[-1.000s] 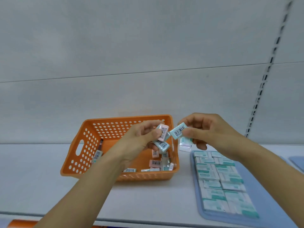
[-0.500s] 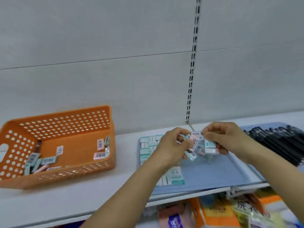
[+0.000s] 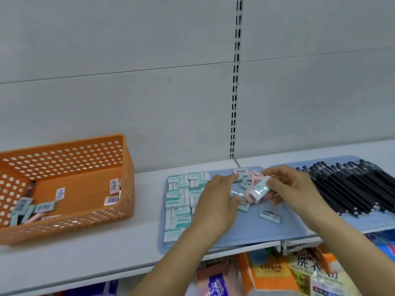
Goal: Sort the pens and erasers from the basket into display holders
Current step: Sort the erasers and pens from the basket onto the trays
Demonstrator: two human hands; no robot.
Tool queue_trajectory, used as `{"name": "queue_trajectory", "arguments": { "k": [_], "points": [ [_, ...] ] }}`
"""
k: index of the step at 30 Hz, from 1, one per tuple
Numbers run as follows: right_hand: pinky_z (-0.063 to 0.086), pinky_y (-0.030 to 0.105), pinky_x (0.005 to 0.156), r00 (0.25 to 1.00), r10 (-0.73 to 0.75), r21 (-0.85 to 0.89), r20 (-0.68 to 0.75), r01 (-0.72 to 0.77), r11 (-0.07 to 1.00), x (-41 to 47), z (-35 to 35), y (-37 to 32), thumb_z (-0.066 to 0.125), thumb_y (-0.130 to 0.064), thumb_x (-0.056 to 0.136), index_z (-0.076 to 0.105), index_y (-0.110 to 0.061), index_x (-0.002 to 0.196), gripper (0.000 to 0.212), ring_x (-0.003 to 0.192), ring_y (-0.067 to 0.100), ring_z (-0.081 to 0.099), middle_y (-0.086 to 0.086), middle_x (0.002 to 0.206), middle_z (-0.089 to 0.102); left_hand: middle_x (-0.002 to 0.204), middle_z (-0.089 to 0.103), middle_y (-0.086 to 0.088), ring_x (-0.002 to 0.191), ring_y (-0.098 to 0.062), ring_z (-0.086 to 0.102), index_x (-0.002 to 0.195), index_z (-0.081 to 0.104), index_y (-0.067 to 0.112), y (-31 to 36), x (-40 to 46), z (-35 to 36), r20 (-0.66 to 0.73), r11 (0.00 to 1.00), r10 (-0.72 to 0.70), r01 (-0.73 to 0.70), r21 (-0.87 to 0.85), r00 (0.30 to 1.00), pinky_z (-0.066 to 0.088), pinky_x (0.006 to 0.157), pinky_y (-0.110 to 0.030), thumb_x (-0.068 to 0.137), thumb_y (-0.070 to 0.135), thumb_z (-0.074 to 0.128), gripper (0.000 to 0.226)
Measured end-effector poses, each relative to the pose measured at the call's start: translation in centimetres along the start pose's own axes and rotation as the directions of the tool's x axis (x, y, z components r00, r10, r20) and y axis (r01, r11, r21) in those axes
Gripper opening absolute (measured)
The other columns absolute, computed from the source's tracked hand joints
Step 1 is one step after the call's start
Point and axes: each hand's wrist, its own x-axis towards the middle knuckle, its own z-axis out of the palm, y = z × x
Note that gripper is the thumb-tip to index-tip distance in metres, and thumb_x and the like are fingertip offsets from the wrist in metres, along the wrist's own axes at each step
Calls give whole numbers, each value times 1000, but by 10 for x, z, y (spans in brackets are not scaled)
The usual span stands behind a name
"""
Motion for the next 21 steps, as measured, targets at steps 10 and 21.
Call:
{"name": "queue_trajectory", "arguments": {
  "k": [10,21],
  "points": [
    [60,30,62,942,48,115,332,-92,989,-44,97,-37,68,12,79,67,-11,102,32,68,25,67,18,96,61,120,59,26,117,12,47,113,64,42,-89,-70,-81,-146,973,-90,55,-226,985,38,91,-6,83,57,52,36],
    [43,27,81,930,-298,-640,214,364,677,-36,64,-3,66,-37,87,59,-33,119,33,103,7,53,-15,108,53,109,60,20,105,2,46,106,72,32,-102,-66,-73,-131,957,154,-115,266,979,44,92,-25,87,34,69,20]
  ]
}}
